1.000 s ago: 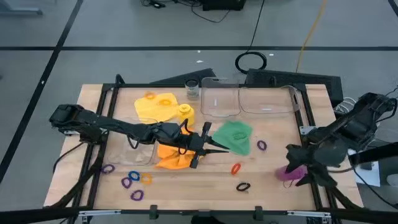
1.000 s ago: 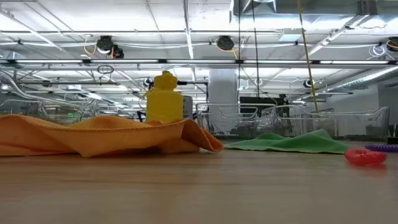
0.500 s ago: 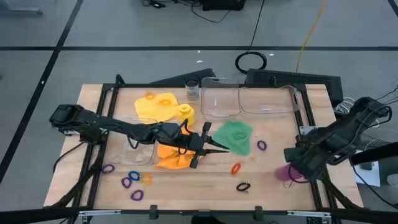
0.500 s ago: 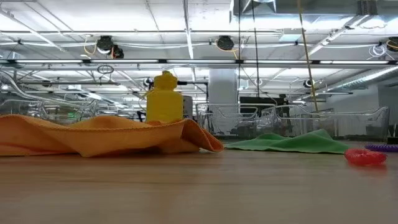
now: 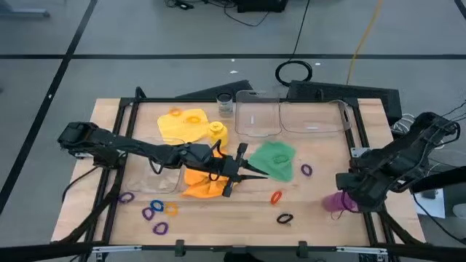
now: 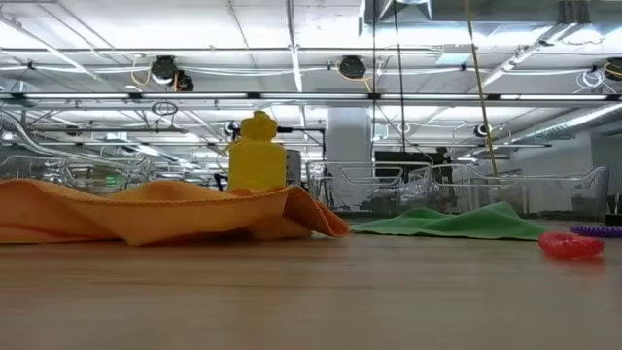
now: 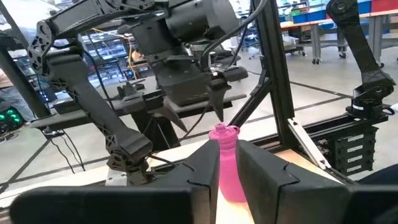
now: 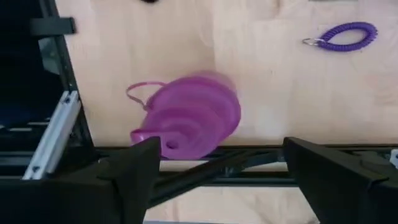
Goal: Pick & Place Sports Items
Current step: Put the purple water bottle into the top right transparent bin
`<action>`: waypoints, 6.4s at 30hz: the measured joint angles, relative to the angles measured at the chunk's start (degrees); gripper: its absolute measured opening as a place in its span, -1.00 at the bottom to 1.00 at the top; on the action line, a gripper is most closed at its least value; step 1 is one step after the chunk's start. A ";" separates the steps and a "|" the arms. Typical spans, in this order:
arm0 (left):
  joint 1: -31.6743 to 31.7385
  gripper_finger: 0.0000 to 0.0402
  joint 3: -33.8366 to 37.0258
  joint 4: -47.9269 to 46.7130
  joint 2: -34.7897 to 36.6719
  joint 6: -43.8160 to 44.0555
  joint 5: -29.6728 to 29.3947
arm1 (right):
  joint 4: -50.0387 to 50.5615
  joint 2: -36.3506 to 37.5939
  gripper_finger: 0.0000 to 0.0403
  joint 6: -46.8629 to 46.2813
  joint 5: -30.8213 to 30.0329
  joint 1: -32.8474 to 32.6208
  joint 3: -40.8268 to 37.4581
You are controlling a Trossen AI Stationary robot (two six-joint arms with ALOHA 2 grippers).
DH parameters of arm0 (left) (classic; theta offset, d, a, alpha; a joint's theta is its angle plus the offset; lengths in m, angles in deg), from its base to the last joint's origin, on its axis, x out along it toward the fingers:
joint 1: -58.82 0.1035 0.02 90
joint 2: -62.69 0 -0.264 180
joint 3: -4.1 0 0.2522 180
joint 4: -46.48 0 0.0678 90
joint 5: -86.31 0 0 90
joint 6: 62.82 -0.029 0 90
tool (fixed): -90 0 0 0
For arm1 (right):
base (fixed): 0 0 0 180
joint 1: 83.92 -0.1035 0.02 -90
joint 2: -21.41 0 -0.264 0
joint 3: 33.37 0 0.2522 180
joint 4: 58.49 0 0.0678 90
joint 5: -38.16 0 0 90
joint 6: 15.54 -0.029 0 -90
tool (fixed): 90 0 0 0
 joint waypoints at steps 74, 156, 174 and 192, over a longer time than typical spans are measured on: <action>0.00 -0.76 0.00 -0.43 0.00 0.39 -0.02 | -5.43 3.16 -0.90 -0.15 -1.27 -2.26 -4.83; -1.88 -0.76 0.00 -17.56 8.41 9.68 -25.46 | 0.30 -15.76 -0.91 69.95 -0.09 92.99 20.26; -1.88 -0.76 0.00 -17.56 8.37 9.32 -25.44 | -9.76 -15.76 -0.91 71.69 0.18 92.92 10.80; -1.88 -0.76 0.00 -17.56 8.37 9.43 -25.44 | -12.28 -15.76 -0.91 71.88 1.55 92.34 10.78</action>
